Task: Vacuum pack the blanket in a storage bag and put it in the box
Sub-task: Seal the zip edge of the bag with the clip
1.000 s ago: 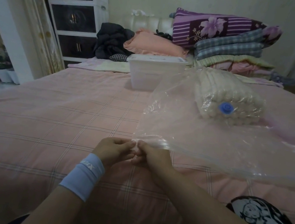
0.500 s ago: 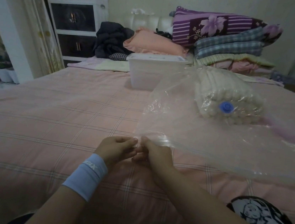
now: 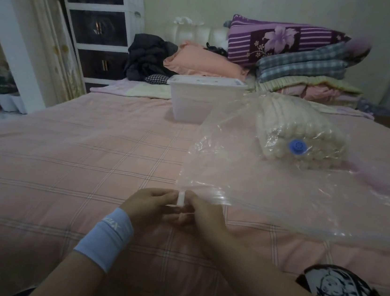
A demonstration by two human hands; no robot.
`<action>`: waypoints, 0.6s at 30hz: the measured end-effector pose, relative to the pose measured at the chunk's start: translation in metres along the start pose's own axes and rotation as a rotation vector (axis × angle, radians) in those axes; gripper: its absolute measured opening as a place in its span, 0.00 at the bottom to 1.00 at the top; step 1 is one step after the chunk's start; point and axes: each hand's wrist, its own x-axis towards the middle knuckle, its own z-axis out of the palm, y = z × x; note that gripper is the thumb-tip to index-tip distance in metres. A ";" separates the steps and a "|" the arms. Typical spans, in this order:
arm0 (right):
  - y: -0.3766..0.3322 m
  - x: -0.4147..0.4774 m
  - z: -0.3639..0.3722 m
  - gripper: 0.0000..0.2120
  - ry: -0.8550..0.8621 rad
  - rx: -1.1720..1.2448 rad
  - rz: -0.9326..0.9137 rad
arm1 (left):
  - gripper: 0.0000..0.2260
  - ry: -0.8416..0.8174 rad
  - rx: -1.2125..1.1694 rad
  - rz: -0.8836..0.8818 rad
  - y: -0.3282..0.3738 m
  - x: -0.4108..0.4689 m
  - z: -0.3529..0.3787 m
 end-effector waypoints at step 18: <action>0.005 -0.007 0.016 0.09 0.088 0.038 0.046 | 0.03 0.141 0.254 0.107 -0.003 0.005 -0.005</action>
